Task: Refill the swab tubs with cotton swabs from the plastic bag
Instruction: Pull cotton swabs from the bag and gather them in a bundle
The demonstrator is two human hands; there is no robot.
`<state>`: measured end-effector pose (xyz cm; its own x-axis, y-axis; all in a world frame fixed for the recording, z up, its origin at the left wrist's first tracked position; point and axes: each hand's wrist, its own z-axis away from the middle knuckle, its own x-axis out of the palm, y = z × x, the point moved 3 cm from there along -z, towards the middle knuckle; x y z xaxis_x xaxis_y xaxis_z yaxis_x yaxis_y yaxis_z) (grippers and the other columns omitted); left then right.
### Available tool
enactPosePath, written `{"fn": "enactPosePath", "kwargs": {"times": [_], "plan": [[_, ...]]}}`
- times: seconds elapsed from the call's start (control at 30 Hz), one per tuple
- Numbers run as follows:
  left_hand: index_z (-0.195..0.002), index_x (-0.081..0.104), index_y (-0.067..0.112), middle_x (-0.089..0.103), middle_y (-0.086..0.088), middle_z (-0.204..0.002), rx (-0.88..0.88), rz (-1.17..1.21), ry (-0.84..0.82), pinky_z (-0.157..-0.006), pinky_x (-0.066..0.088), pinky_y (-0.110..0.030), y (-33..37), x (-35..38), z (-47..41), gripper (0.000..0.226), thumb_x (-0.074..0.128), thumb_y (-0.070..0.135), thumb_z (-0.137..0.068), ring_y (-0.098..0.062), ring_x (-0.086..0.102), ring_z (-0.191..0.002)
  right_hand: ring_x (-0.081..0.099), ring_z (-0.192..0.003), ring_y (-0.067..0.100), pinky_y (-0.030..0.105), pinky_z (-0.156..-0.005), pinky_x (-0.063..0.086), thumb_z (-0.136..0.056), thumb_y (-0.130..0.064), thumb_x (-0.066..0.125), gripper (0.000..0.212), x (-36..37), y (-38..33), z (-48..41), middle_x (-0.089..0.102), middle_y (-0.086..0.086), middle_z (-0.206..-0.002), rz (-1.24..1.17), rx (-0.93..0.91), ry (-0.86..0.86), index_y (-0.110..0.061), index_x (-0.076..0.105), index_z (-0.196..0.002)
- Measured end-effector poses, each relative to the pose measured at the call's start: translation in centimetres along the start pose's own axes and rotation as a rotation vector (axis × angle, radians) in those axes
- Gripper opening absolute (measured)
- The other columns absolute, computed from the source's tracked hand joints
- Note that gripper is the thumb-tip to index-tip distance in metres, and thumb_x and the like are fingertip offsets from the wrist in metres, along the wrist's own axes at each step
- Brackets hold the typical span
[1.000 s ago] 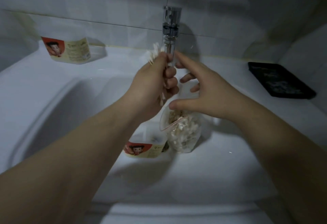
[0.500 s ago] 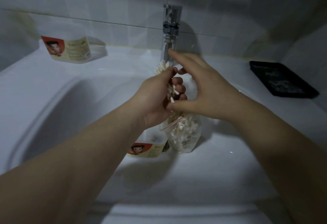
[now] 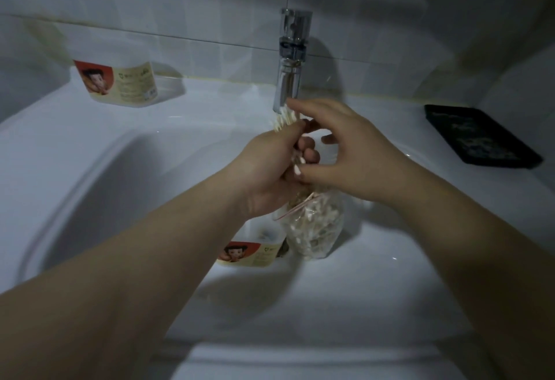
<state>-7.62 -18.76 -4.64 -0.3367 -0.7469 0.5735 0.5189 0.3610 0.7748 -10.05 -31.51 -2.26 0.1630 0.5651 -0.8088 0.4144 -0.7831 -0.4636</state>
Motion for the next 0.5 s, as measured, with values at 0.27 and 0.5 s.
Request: {"fn": "enactPosePath", "kwargs": {"times": [0.27,0.5], "plan": [[-0.075,0.05,0.013,0.048,-0.005,-0.067,0.008,-0.163,-0.03,-0.041,0.045,-0.02,-0.5,0.4,0.8,0.037,0.049,0.031,-0.107,-0.01,0.057,-0.047,0.067,-0.094,0.005,0.023,-0.087,0.057,-0.045,-0.055,0.093,0.135,0.1,-0.7,0.7,0.027,-0.022,-0.152,-0.265,0.167,-0.213,-0.046,0.021,-0.158],[-0.087,0.059,0.01,0.049,-0.003,-0.065,0.06,-0.17,-0.042,-0.06,0.055,-0.026,-0.6,0.3,0.8,0.03,0.044,0.023,-0.109,-0.012,0.064,-0.056,0.069,-0.099,0.022,0.033,-0.084,0.06,-0.067,-0.025,0.091,0.105,0.4,-0.3,0.4,0.041,-0.017,-0.143,-0.242,0.179,-0.122,-0.042,0.036,-0.155]]}}
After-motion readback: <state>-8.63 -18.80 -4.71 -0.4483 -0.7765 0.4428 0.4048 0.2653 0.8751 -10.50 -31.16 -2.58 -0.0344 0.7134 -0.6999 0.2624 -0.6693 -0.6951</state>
